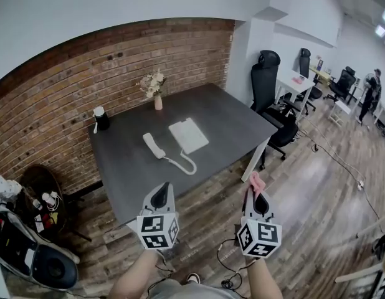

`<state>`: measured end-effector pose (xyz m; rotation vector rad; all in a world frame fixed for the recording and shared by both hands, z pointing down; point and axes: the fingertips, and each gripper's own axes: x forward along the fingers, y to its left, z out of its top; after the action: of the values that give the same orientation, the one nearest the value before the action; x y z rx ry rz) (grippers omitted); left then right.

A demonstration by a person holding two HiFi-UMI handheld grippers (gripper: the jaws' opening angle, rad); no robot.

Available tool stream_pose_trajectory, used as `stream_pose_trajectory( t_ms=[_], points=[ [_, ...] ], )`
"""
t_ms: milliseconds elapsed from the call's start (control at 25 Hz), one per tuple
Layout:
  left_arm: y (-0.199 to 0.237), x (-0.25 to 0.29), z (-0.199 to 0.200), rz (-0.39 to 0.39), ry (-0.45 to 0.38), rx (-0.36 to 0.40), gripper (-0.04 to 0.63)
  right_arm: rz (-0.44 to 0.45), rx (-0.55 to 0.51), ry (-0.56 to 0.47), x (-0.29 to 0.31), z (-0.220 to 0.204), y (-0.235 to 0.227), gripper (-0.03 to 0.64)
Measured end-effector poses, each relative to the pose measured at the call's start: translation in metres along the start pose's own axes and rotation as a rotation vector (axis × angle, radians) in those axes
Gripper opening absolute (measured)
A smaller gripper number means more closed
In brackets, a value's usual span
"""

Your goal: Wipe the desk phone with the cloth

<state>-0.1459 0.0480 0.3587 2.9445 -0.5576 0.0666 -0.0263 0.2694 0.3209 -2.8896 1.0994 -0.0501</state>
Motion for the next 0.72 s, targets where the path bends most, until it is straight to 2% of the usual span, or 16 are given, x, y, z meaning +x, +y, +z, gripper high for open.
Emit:
stream_pose_trajectory(
  t_ms=[320, 720],
  points=[
    [0.012, 0.055, -0.013, 0.053, 0.043, 0.005, 0.003, -0.025, 0.052, 0.028, 0.056, -0.017, -0.039, 0.018],
    [0.021, 0.152, -0.014, 0.069, 0.013, -0.024, 0.003, 0.001, 0.037, 0.036, 0.145, -0.031, -0.061, 0.018]
  ],
)
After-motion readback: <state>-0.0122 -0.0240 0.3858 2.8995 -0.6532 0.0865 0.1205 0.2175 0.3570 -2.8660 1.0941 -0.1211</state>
